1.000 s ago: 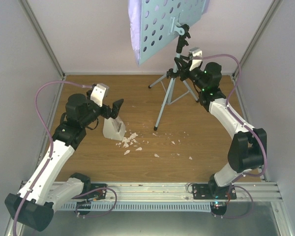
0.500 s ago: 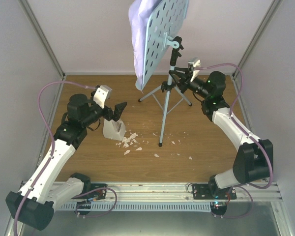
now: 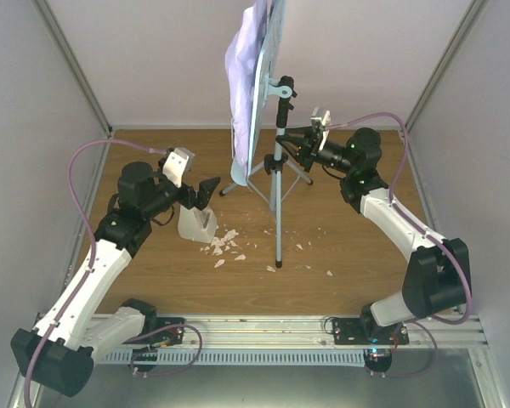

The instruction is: Pack up the instrument practice props

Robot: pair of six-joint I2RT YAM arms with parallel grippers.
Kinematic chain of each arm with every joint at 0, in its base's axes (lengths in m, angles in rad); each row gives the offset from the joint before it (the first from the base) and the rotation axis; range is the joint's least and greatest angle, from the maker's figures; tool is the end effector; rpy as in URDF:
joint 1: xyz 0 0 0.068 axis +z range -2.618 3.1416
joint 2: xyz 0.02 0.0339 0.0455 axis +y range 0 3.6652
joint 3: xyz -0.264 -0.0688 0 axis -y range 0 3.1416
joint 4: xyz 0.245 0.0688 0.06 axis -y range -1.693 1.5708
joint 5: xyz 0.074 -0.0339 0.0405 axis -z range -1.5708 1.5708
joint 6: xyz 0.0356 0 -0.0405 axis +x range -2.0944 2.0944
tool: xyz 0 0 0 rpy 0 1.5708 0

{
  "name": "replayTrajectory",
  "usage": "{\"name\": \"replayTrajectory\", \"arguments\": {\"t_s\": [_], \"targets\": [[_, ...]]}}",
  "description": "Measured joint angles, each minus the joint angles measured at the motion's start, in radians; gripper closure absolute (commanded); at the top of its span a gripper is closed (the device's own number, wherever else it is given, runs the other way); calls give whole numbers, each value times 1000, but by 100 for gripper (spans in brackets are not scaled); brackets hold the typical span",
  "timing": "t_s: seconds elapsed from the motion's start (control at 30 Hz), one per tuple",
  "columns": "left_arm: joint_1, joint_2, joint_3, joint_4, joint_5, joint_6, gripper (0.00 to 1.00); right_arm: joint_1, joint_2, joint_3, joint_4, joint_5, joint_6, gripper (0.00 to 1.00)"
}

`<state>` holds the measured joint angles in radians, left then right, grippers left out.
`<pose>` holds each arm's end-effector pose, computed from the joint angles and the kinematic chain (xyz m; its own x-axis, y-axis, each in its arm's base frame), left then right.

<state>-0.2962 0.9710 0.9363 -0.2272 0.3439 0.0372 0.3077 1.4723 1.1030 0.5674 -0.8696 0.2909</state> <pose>0.2086 -0.0762 0.3550 -0.2257 0.1055 -0.9685 0.5951 0.8020 -0.0513 0.3151 0.1287 0.3628 -0.0811 0.1684 -0.9824 -0.9249 0.3546 0.1371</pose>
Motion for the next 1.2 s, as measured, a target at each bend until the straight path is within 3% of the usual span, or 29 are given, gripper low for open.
{"name": "replayTrajectory", "arguments": {"t_s": [0.2,0.33,0.57,0.77,0.93,1.2], "targets": [[0,0,-11,0,-1,0,1,6,-11,0,-57,73,-38,22],[0,0,-14,0,-6,0,1,8,-70,-16,-141,200,-77,12],[0,0,-18,0,-35,-1,1,34,-268,-122,-325,546,-27,17],[0,0,-21,0,-81,-4,1,225,-406,-282,-478,812,109,27],[0,-3,-24,0,-113,-9,1,342,-395,-317,-569,943,169,32],[0,-7,-26,-1,-125,-11,1,416,-265,-253,-605,1051,178,39]]}}
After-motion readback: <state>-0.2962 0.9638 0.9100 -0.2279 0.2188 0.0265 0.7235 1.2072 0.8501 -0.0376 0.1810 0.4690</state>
